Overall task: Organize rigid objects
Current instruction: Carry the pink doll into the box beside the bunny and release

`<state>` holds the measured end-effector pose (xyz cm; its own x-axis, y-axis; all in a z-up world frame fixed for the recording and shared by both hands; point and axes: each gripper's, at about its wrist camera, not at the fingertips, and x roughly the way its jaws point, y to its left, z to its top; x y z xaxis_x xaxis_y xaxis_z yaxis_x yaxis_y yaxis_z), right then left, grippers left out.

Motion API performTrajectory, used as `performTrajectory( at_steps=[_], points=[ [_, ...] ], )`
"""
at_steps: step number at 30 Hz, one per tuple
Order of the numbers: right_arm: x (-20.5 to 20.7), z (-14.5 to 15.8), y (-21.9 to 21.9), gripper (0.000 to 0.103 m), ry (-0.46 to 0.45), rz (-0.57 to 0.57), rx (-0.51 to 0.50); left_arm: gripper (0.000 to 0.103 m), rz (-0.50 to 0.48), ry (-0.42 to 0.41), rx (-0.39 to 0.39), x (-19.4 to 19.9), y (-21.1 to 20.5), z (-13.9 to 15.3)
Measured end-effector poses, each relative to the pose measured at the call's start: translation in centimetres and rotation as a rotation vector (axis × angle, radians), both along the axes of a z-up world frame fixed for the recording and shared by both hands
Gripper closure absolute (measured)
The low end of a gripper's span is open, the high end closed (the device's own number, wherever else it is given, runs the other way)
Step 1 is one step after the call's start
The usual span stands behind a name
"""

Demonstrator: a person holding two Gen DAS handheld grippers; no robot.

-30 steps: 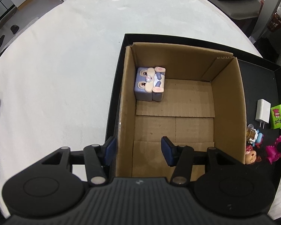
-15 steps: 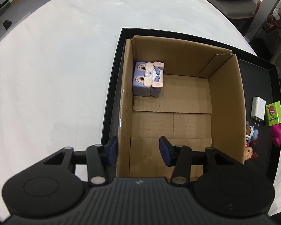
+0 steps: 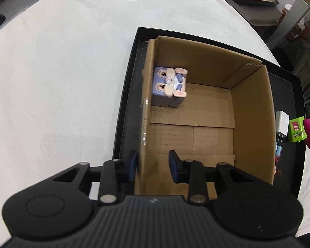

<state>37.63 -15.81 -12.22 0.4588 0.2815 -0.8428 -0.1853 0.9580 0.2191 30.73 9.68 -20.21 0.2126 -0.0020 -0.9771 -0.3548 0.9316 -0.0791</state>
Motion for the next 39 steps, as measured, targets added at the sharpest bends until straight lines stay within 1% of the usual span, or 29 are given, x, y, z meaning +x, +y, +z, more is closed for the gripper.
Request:
performTrajectory(
  at_steps=[1, 3, 5, 7, 12, 20, 24, 31, 35, 39],
  points=[
    [0.0, 0.1, 0.5, 0.061, -0.001, 0.006, -0.001, 0.078, 0.003, -0.002, -0.005, -0.1, 0.2, -0.1],
    [0.1, 0.3, 1.5, 0.061, -0.002, 0.023, -0.005, 0.087, 0.006, -0.009, -0.01, -0.2, 0.6, -0.1],
    [0.1, 0.4, 2.5, 0.061, 0.002, 0.038, -0.008, 0.09, 0.022, -0.013, -0.03, -0.4, 1.3, -0.1],
    [0.2, 0.6, 3.6, 0.061, 0.002, 0.062, -0.012, 0.09, 0.021, -0.019, -0.05, -0.5, 1.7, -0.2],
    [0.3, 0.5, 6.0, 0.061, 0.002, 0.109, -0.039, 0.09, 0.015, -0.029, -0.072, -0.8, 2.2, -0.3],
    [0.8, -0.2, 9.4, 0.061, 0.006, 0.191, -0.115, 0.09, 0.011, -0.028, -0.099, -0.6, 2.6, -0.4],
    [1.1, -0.3, 10.7, 0.061, 0.003, 0.209, -0.147, 0.09, 0.006, -0.024, -0.112, -0.6, 3.0, -0.5],
    [1.4, -0.4, 12.4, 0.061, -0.004, 0.234, -0.162, 0.09, 0.005, -0.025, -0.113, -0.4, 2.9, -0.6],
    [1.7, -0.7, 13.5, 0.059, 0.007, 0.257, -0.159, 0.089, 0.013, -0.025, -0.118, -0.5, 3.2, -0.7],
    [1.5, -0.6, 13.2, 0.057, 0.011, 0.263, -0.141, 0.089, 0.008, -0.016, -0.109, -0.4, 2.9, -0.5]
  ],
)
